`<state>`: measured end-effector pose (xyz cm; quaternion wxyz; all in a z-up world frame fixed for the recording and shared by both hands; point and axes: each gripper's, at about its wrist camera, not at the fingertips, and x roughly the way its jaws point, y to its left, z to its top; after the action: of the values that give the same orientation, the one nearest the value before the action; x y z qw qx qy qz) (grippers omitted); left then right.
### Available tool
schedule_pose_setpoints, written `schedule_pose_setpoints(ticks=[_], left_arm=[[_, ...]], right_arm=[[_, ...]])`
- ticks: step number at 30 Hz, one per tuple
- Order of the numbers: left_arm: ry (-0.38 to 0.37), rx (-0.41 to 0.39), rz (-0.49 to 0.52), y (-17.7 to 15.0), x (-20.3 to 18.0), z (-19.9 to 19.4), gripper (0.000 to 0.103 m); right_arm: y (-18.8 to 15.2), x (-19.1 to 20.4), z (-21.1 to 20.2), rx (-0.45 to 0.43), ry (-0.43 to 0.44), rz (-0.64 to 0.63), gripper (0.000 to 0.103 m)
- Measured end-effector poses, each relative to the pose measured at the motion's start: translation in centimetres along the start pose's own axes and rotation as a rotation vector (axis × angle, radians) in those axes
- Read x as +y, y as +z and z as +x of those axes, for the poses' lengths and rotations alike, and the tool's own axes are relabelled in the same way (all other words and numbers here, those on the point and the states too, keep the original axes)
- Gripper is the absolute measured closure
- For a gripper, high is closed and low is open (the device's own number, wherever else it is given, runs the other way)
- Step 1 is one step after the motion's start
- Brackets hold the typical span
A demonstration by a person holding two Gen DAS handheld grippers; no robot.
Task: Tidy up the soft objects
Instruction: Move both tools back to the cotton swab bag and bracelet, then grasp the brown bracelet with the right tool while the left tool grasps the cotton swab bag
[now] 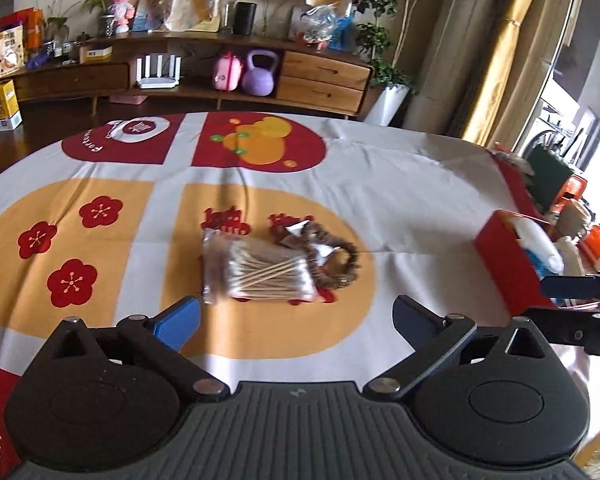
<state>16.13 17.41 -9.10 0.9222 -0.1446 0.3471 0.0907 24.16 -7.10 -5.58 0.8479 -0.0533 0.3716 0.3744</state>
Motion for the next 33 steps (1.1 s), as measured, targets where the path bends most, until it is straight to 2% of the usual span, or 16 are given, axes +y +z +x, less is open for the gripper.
schedule_pose_setpoints(ticks=[12, 21, 33], left_arm=[[0.081, -0.003, 0.044, -0.6, 1.0, 4.3, 0.000], [0.087, 0.005, 0.026, -0.5, 1.5, 7.3, 0.000], [0.108, -0.014, 0.062, -0.2, 0.6, 9.7, 0.000]], right_arm=[[1.7, -0.4, 6.1, 0.062, -0.016, -0.005, 0.022], [2.9, -0.6, 10.3, 0.095, -0.012, -0.027, 0.034], [3.7, 0.0, 14.7, 0.116, -0.038, -0.071, 0.053]])
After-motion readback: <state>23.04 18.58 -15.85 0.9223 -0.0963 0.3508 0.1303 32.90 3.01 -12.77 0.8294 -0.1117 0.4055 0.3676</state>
